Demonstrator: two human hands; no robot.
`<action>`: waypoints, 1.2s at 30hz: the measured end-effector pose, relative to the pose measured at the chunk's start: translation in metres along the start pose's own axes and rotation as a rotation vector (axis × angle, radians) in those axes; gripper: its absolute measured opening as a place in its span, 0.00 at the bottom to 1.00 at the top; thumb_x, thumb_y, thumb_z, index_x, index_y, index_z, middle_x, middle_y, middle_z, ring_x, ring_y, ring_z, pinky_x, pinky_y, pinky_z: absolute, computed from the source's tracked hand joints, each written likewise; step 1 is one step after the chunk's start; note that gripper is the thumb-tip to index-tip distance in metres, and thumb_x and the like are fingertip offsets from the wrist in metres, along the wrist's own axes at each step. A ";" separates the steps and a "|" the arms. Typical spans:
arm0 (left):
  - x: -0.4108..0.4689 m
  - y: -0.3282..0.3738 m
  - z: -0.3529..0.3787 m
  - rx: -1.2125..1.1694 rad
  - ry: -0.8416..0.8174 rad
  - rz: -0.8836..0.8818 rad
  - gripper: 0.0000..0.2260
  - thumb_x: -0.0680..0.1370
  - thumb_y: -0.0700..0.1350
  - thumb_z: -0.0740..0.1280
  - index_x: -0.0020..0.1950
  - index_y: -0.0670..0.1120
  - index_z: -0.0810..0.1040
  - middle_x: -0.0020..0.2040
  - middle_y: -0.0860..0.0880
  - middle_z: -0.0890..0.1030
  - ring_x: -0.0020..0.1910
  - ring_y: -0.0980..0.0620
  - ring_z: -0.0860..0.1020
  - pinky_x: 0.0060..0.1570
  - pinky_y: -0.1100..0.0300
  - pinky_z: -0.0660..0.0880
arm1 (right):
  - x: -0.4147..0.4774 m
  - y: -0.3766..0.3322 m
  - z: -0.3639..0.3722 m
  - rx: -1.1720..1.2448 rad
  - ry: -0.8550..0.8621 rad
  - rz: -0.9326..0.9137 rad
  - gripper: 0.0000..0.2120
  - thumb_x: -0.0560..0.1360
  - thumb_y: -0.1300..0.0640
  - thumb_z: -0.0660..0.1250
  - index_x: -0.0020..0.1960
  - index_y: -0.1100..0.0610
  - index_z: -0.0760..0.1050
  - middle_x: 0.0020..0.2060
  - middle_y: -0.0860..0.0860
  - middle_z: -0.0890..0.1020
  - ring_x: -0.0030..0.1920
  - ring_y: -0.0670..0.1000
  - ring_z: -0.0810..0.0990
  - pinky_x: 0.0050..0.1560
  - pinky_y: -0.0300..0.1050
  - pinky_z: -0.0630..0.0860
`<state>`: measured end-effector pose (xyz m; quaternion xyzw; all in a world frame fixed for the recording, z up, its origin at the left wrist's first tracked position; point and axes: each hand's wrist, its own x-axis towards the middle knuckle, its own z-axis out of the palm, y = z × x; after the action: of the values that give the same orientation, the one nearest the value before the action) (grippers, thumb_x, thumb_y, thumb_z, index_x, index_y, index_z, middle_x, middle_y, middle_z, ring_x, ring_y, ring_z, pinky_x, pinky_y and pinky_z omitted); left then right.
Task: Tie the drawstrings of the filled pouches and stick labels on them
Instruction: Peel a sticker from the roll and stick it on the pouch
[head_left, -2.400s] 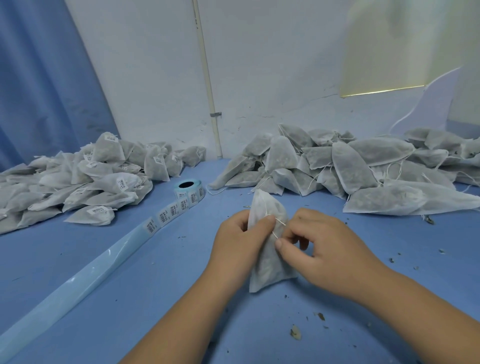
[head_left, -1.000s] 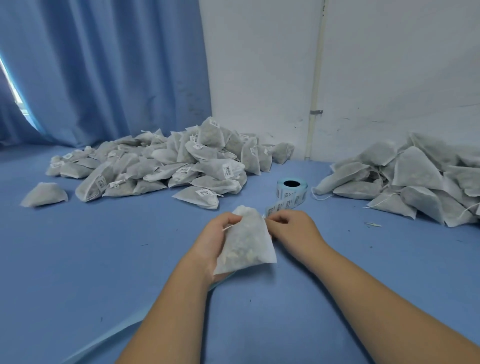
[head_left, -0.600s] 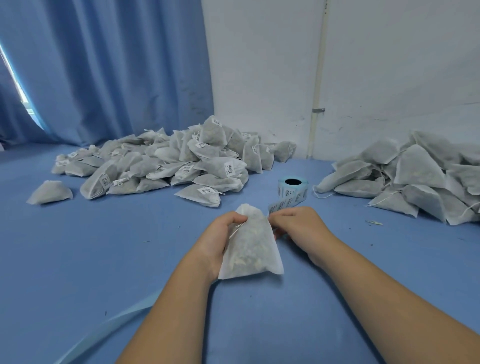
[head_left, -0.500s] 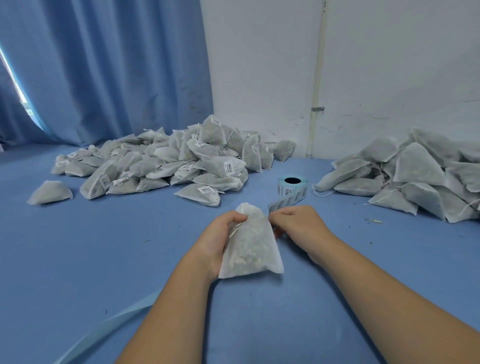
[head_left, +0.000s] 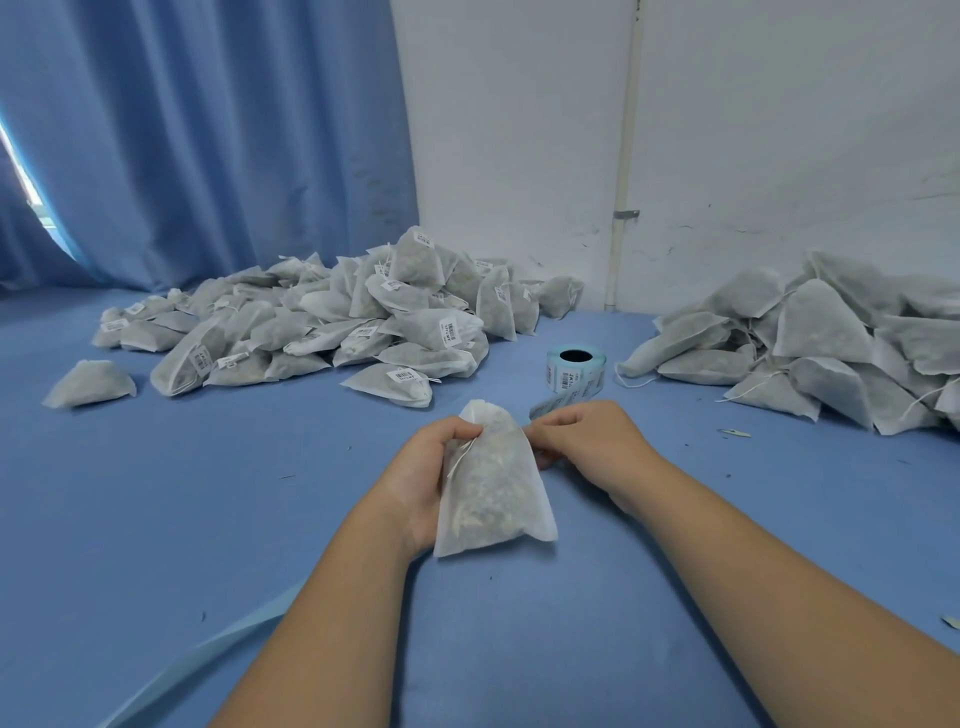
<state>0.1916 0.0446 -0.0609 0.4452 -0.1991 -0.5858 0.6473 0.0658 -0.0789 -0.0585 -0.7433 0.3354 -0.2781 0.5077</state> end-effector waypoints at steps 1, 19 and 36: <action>0.000 0.000 0.000 0.005 0.004 -0.003 0.15 0.72 0.42 0.62 0.42 0.36 0.86 0.50 0.36 0.84 0.49 0.38 0.84 0.51 0.48 0.78 | -0.001 0.000 -0.001 -0.001 -0.010 -0.005 0.06 0.69 0.56 0.75 0.39 0.59 0.85 0.37 0.58 0.85 0.36 0.48 0.81 0.46 0.45 0.78; -0.002 -0.001 0.009 0.040 0.200 0.016 0.13 0.77 0.41 0.62 0.59 0.38 0.78 0.50 0.39 0.79 0.50 0.40 0.80 0.57 0.48 0.75 | 0.002 0.000 -0.010 -0.302 0.084 -0.024 0.07 0.69 0.62 0.68 0.34 0.55 0.81 0.30 0.45 0.82 0.33 0.46 0.77 0.38 0.41 0.75; -0.027 -0.014 0.051 0.571 0.282 0.421 0.07 0.67 0.52 0.68 0.41 0.53 0.83 0.41 0.49 0.83 0.42 0.49 0.81 0.48 0.51 0.77 | -0.087 -0.046 -0.081 0.476 -0.020 -0.025 0.03 0.72 0.63 0.67 0.45 0.59 0.78 0.39 0.54 0.81 0.38 0.51 0.81 0.37 0.42 0.74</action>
<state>0.1370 0.0539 -0.0382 0.6332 -0.3501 -0.2939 0.6246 -0.0397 -0.0451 0.0048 -0.6097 0.2460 -0.3482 0.6683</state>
